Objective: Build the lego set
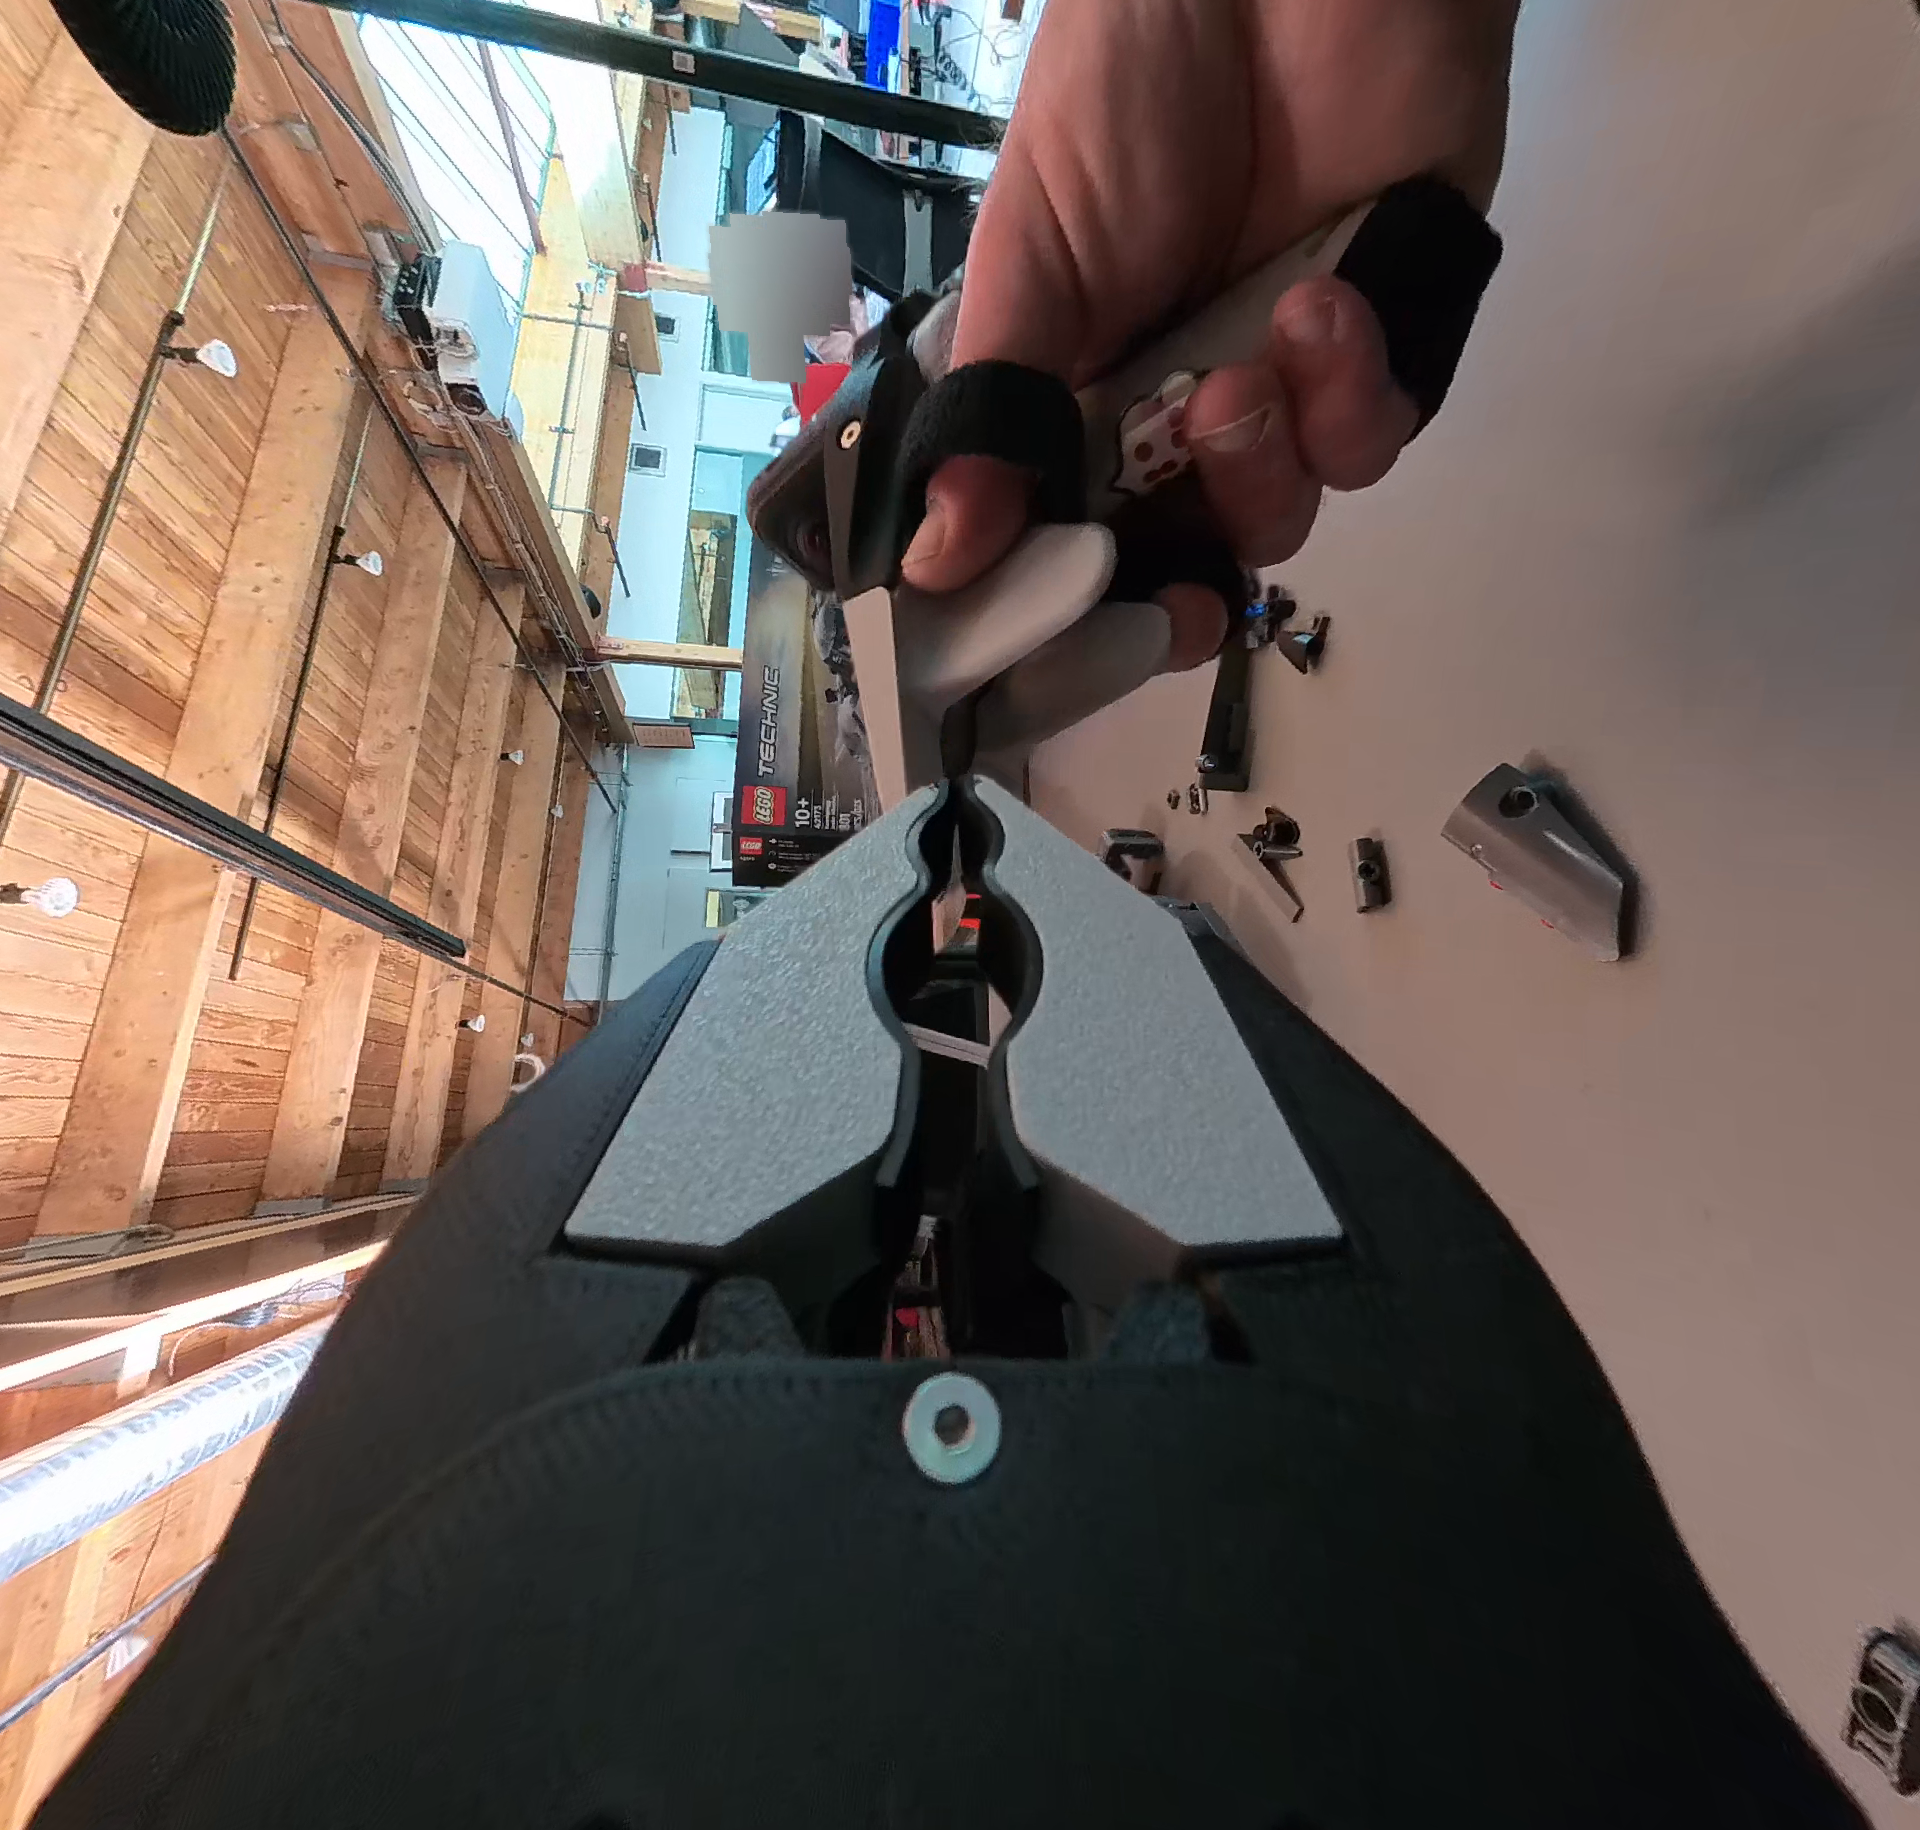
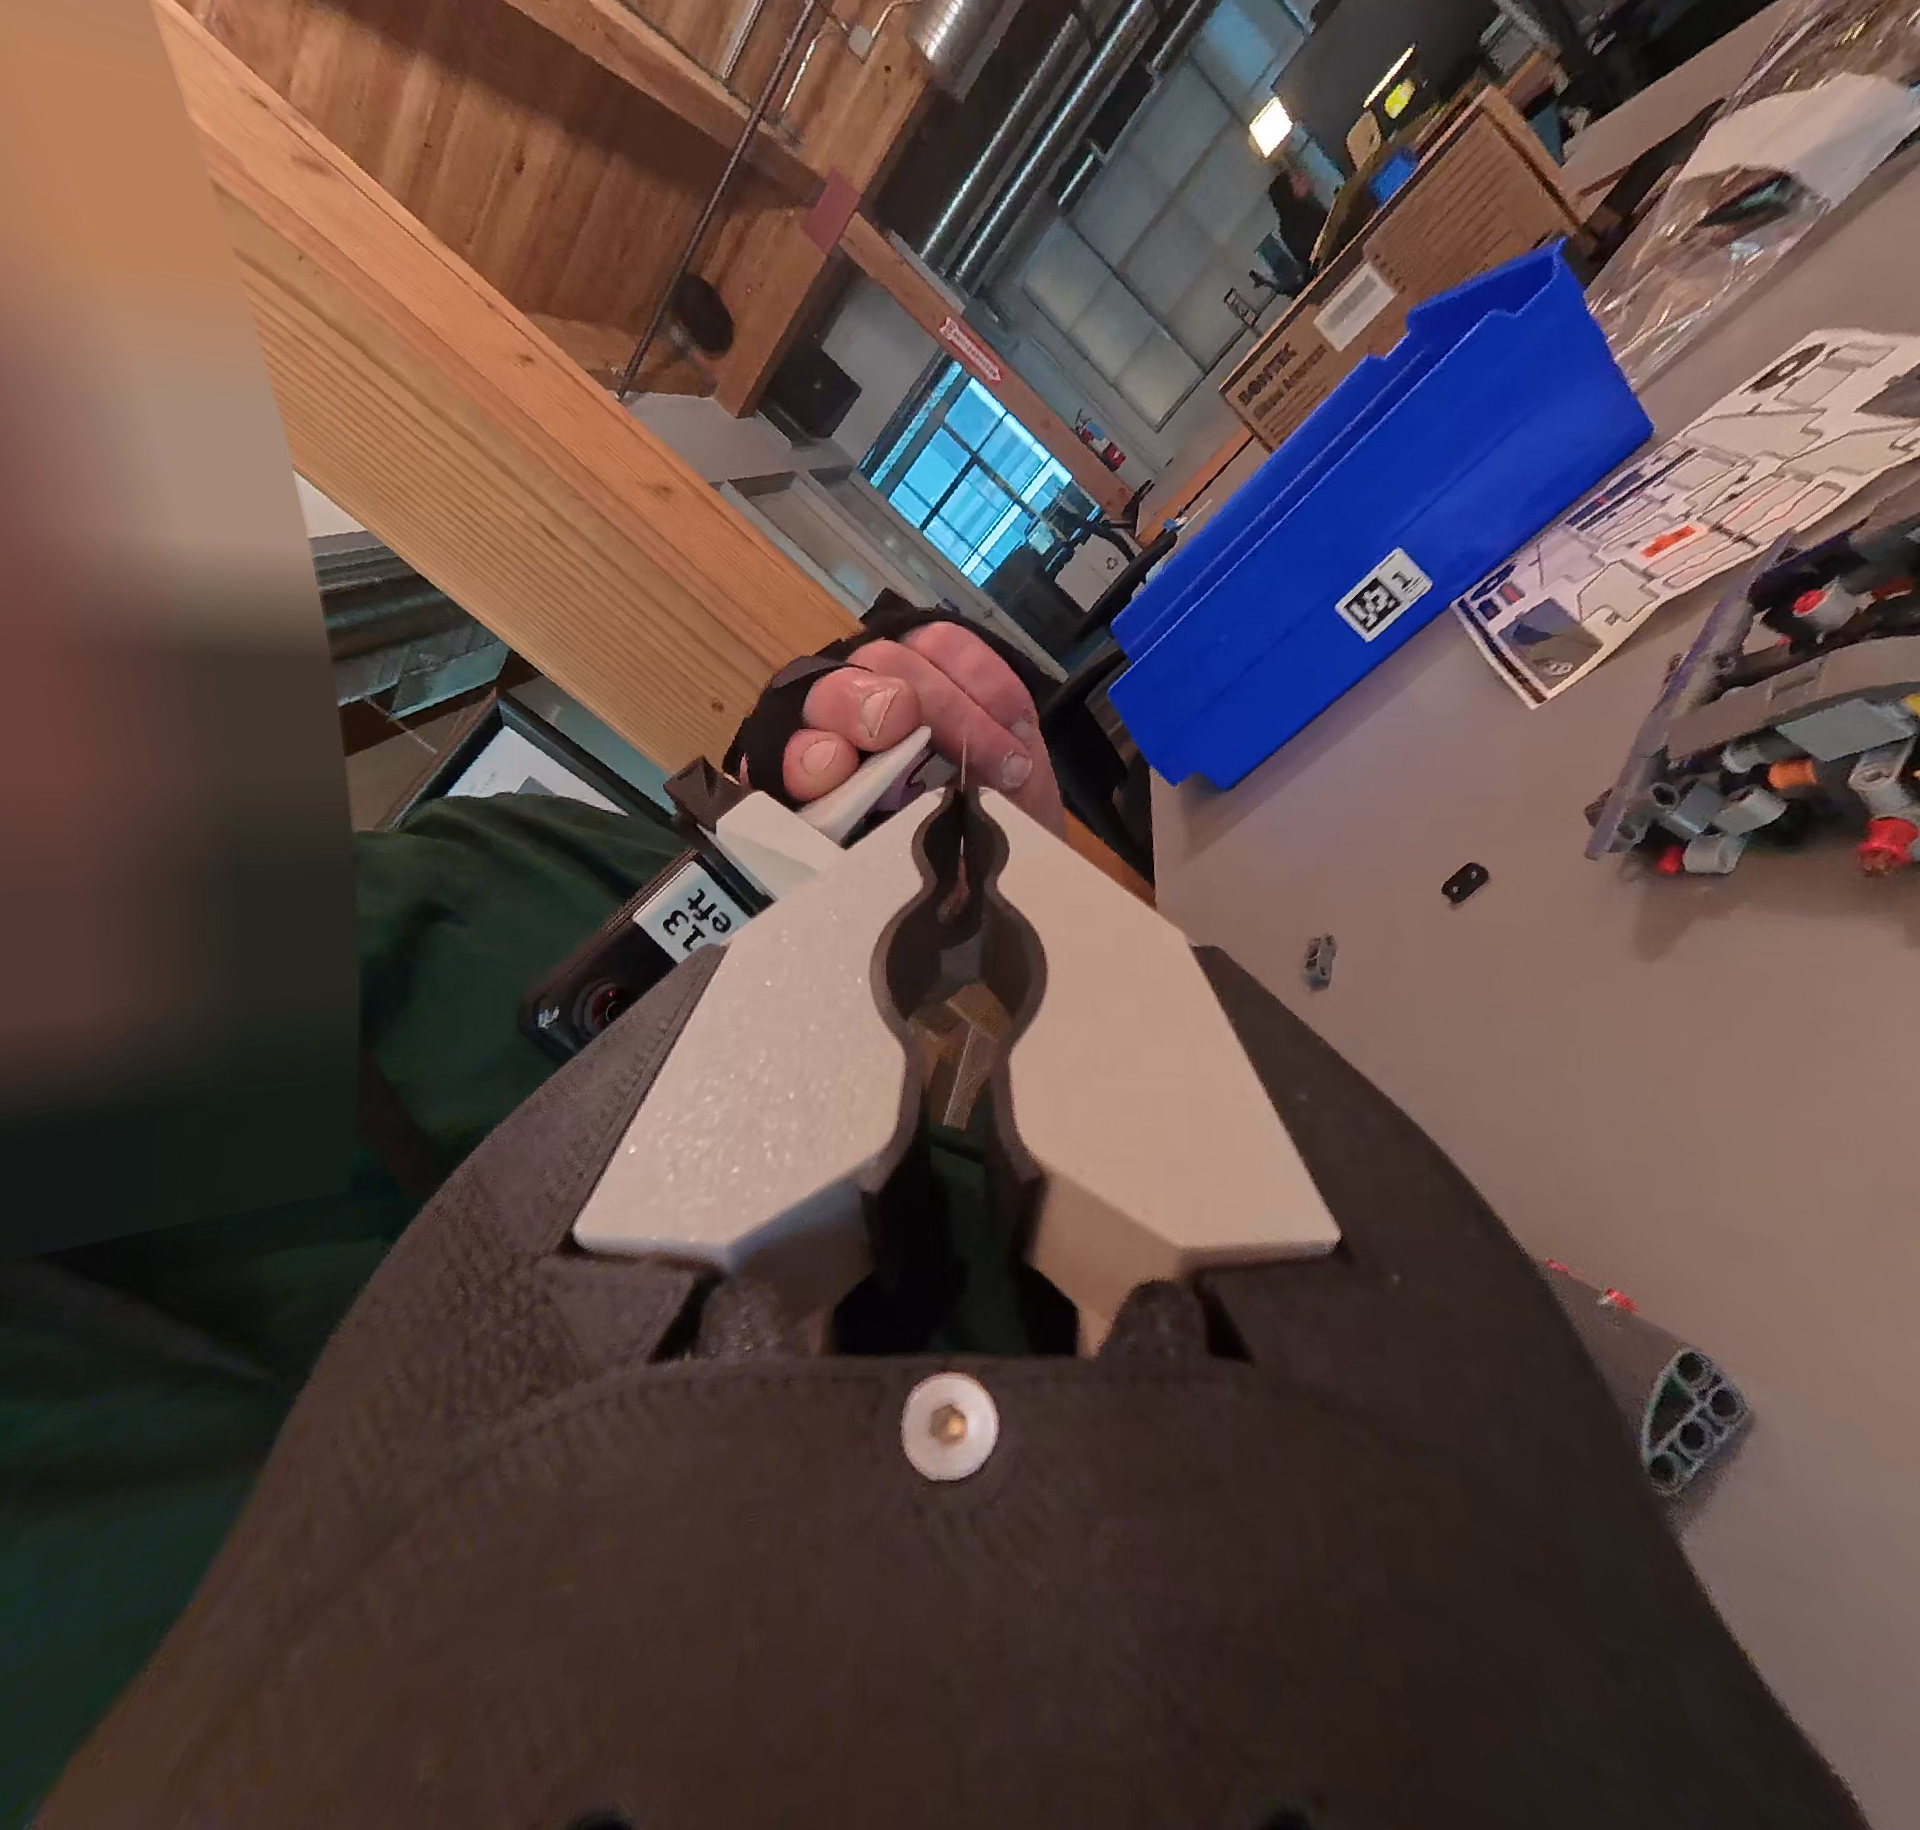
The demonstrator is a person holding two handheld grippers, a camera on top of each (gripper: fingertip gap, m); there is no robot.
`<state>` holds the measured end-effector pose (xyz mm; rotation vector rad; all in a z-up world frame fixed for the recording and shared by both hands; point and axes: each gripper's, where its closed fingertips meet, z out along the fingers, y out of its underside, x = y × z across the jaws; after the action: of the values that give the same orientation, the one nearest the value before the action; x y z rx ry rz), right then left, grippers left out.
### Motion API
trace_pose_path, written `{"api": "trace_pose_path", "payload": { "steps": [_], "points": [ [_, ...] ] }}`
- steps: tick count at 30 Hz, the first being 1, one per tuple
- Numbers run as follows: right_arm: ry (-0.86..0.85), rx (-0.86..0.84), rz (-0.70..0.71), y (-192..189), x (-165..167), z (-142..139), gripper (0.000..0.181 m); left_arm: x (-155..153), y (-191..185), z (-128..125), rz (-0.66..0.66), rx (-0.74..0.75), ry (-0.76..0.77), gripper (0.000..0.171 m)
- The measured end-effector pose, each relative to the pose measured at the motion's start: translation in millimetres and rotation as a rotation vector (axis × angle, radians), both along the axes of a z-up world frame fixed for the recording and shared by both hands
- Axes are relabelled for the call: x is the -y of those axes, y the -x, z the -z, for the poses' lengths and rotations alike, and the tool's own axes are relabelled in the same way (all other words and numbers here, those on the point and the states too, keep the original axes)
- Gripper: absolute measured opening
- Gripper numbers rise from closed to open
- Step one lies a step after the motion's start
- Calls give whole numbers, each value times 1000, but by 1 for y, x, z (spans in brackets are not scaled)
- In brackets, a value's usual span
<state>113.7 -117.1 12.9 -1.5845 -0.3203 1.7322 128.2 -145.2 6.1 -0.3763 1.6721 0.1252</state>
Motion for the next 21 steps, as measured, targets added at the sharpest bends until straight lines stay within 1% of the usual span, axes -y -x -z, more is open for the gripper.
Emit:
{"api": "trace_pose_path", "payload": {
  "steps": [3,5,7,9,11,12,14,18,20,21],
  "points": [
    [-26,4,39,-4,-4,-3,0,-6,0,-3,-26,22,9,4],
    [-30,14,64,-6,-7,-2,0,-10,1,-4,-50,30,31,12],
    [-24,6,107,-12,-12,-3,0,-6,2,-3,-31,29,37,18],
    [-18,5,148,-19,-17,-3,0,-2,2,-1,-20,22,26,20],
    [-20,5,152,-22,-17,-4,0,-4,3,1,-28,17,36,23],
    [-19,8,148,-23,-17,-3,0,-7,5,1,-37,18,66,26],
    [-19,45,142,-25,-16,2,0,-18,10,-1,-72,47,177,29],
    [-45,267,125,-31,-14,26,0,-36,23,2,-118,79,512,31],
    [-61,346,37,-29,-5,33,0,-42,28,12,-141,59,656,32],
    [-52,379,3,-29,-2,37,0,-43,30,21,-157,29,733,31]
  ]
}}
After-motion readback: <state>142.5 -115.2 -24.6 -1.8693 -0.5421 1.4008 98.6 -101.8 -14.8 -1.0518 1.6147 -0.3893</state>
